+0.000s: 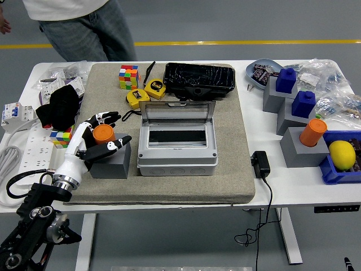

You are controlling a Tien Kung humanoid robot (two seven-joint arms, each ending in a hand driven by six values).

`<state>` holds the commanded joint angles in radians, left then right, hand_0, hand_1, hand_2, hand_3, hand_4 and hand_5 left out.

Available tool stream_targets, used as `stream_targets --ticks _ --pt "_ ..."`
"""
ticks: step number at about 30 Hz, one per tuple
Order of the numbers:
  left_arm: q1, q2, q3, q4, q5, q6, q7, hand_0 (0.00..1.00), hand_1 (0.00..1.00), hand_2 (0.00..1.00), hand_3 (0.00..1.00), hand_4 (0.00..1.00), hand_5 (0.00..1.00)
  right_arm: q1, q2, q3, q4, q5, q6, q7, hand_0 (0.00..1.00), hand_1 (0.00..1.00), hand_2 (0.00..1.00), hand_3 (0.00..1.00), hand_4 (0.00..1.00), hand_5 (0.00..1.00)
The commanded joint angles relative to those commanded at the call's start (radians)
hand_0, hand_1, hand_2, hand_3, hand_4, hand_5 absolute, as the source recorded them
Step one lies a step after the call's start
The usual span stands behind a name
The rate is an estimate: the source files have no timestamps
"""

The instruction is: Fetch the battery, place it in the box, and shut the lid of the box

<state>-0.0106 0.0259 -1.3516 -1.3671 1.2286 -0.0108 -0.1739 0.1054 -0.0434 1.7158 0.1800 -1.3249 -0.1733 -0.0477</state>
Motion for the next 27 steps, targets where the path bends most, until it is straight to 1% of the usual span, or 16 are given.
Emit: stream_targets --ticks 9,10,15,16,27 --pt "-0.015 0.000 -0.012 0.005 0.005 0.019 -0.001 0.794 0.813 0.692 0.668 0.998 0.002 0.001 -0.001 0.006 0.000 -0.003 0.000 -0.001 0.814 0.511 0.575 0.945 0.998 0.998" --pt "-0.015 -0.001 -0.013 0.004 0.008 0.024 -0.001 0.738 0.778 0.676 0.658 0.998 0.002 0.000 -0.001 0.006 0.000 -0.003 0.000 -0.001 0.813 0.511 0.575 0.942 0.998 0.998" --pt "-0.014 -0.002 -0.010 0.003 0.019 0.035 0.002 0.738 0.778 0.676 0.658 0.998 0.002 0.000 0.000 0.007 0.000 -0.004 0.001 0.000 0.813 0.511 0.575 0.942 0.998 0.998" --pt "-0.015 -0.001 -0.010 0.003 0.020 0.036 0.002 0.711 0.758 0.663 0.643 0.998 0.002 0.000 0.000 0.007 0.000 -0.004 0.001 0.001 0.813 0.511 0.575 0.942 0.998 0.998" --pt "-0.017 -0.003 -0.006 0.004 0.038 0.040 0.012 0.692 0.744 0.641 0.636 0.998 0.002 0.002 -0.001 0.008 0.000 -0.003 0.001 0.001 0.813 0.511 0.575 0.941 0.998 0.998"
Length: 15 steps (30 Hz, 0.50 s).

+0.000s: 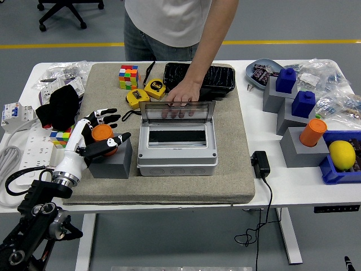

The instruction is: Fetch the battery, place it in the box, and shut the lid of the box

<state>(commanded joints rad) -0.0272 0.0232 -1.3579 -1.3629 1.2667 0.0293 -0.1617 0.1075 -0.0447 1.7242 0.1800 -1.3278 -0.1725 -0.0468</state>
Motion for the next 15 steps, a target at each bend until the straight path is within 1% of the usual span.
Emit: stream_targets --ticks 1,6,7,12,13,15 --pt "0.000 0.000 0.001 0.000 0.001 0.000 0.001 0.678 0.718 0.595 0.631 0.998 0.002 0.000 0.000 0.000 0.000 0.000 0.000 0.000 0.813 0.510 0.575 0.939 0.998 0.998" --pt "0.000 -0.001 0.007 0.003 -0.002 0.008 -0.002 0.678 0.718 0.595 0.631 0.998 0.002 0.000 0.000 -0.001 0.000 0.001 0.000 0.000 0.813 0.510 0.575 0.939 0.998 0.998" --pt "0.000 -0.001 0.008 0.003 -0.002 0.009 -0.002 0.585 0.637 0.479 0.459 0.998 0.002 0.000 0.000 -0.001 0.000 0.001 0.000 0.000 0.814 0.512 0.575 0.938 0.998 0.998" --pt "-0.003 0.001 0.012 0.005 0.016 0.006 0.004 0.585 0.637 0.479 0.459 0.998 0.002 -0.001 -0.001 -0.002 0.000 0.002 0.001 0.000 0.814 0.512 0.575 0.938 0.998 0.998" --pt "-0.004 0.001 0.012 0.006 0.017 0.005 0.005 0.472 0.457 0.370 0.292 0.998 0.002 0.000 -0.001 -0.003 0.000 0.002 0.001 0.000 0.813 0.512 0.575 0.937 0.998 0.998" --pt "-0.006 0.001 0.013 0.006 0.018 0.006 0.005 0.472 0.457 0.370 0.292 0.998 0.002 0.000 -0.001 -0.002 0.000 0.002 0.001 0.000 0.813 0.512 0.575 0.937 0.998 0.998"
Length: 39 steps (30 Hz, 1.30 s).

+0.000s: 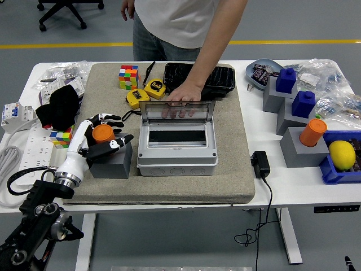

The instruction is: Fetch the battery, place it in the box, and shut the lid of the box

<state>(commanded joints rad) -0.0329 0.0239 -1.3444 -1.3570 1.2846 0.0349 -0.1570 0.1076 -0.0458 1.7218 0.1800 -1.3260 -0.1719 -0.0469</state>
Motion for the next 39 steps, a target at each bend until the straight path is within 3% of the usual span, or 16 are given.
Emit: stream_targets --ticks 3,4,9,10,15,16,21,22,27,28,39 --pt "-0.001 0.000 0.001 0.001 0.001 0.005 -0.002 0.472 0.457 0.370 0.292 0.998 0.002 0.000 0.000 0.000 0.000 -0.001 0.000 0.000 0.813 0.512 0.575 0.937 0.998 0.998" --pt "-0.002 0.001 0.001 0.002 0.003 0.009 -0.002 0.312 0.357 0.270 0.210 0.998 0.002 0.000 0.000 -0.001 0.000 0.000 0.000 0.000 0.814 0.513 0.575 0.935 0.998 0.998" --pt "0.000 0.001 0.001 0.007 0.002 0.029 -0.010 0.312 0.357 0.270 0.210 0.998 0.002 -0.003 0.001 -0.003 0.000 0.001 0.000 0.000 0.814 0.513 0.575 0.935 0.998 0.998" --pt "0.001 0.001 0.002 0.008 0.001 0.032 -0.011 0.191 0.273 0.216 0.191 0.998 0.002 -0.003 0.001 -0.003 0.000 0.002 0.000 0.000 0.813 0.512 0.575 0.935 0.998 0.998" --pt "0.001 0.001 0.006 0.012 -0.002 0.057 -0.016 0.191 0.273 0.216 0.191 0.998 0.002 -0.002 -0.001 -0.003 0.000 0.003 0.000 0.001 0.813 0.512 0.575 0.935 0.998 0.998" --pt "0.000 0.001 0.006 0.014 -0.004 0.064 -0.018 0.158 0.222 0.188 0.165 0.998 0.002 -0.002 -0.001 -0.003 0.000 0.004 0.000 0.002 0.814 0.512 0.575 0.935 0.998 0.998" --pt "-0.001 0.002 0.006 0.022 -0.005 0.085 -0.022 0.158 0.222 0.188 0.165 0.998 0.002 -0.001 -0.001 -0.004 0.000 0.006 0.000 0.002 0.814 0.512 0.575 0.935 0.998 0.998" --pt "-0.001 0.001 0.005 0.023 -0.005 0.090 -0.023 0.133 0.178 0.162 0.138 0.998 0.002 -0.001 -0.001 -0.003 0.000 0.005 0.000 0.001 0.813 0.512 0.575 0.935 0.998 0.998" --pt "-0.003 0.001 0.005 0.028 0.000 0.109 -0.027 0.133 0.178 0.162 0.138 0.998 0.002 -0.001 -0.001 -0.003 0.000 0.006 -0.001 0.002 0.813 0.512 0.575 0.935 0.998 0.998" --pt "-0.003 0.000 0.005 0.030 0.002 0.114 -0.028 0.104 0.141 0.140 0.108 0.994 0.002 -0.001 -0.001 -0.003 0.000 0.007 -0.001 0.002 0.814 0.512 0.575 0.934 0.998 0.998" --pt "-0.008 0.000 0.007 0.029 0.021 0.147 -0.034 0.088 0.121 0.123 0.093 0.988 0.002 0.001 -0.001 -0.006 0.000 0.009 0.000 0.003 0.813 0.513 0.575 0.934 0.998 0.998"
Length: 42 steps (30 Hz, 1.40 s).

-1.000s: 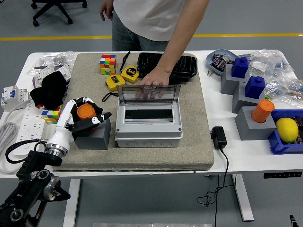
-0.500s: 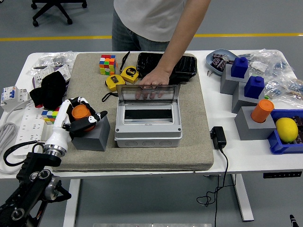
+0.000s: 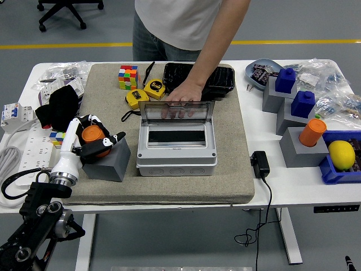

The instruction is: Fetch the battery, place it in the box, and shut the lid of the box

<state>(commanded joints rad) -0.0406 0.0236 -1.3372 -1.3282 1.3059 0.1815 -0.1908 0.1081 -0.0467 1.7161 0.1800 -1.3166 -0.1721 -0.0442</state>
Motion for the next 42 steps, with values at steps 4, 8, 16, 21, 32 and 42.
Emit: stream_targets --ticks 4,8,16,21,32,42 --pt "-0.003 0.000 0.000 -0.001 0.002 0.005 -0.002 0.079 0.102 0.107 0.082 0.980 0.002 0.000 0.000 -0.001 0.000 0.001 0.000 0.000 0.813 0.513 0.575 0.934 0.998 0.998" --pt "-0.003 -0.001 -0.002 -0.002 0.004 0.011 -0.004 0.078 0.093 0.102 0.079 0.978 0.002 0.000 0.000 0.000 0.000 0.000 0.000 0.000 0.814 0.513 0.575 0.934 0.998 0.998" --pt "-0.003 -0.002 0.000 0.005 0.001 0.021 -0.009 0.073 0.084 0.097 0.073 0.976 0.002 0.000 0.000 0.001 0.000 -0.001 0.000 0.000 0.814 0.512 0.575 0.934 0.998 0.998" --pt "-0.008 -0.001 -0.001 0.001 -0.003 0.033 -0.017 0.069 0.074 0.088 0.067 0.974 0.002 0.000 -0.001 0.000 0.000 -0.002 0.000 -0.001 0.814 0.512 0.575 0.933 0.998 0.998" --pt "-0.010 0.000 0.000 0.000 -0.010 0.044 -0.024 0.067 0.070 0.086 0.068 0.973 0.002 -0.001 -0.002 -0.002 0.000 -0.002 0.000 -0.002 0.814 0.513 0.575 0.933 0.998 0.998" --pt "-0.013 0.001 0.003 -0.006 -0.019 0.053 -0.029 0.067 0.069 0.085 0.067 0.973 0.002 0.000 -0.002 -0.005 0.000 0.000 0.000 -0.002 0.814 0.512 0.575 0.933 0.998 0.998"
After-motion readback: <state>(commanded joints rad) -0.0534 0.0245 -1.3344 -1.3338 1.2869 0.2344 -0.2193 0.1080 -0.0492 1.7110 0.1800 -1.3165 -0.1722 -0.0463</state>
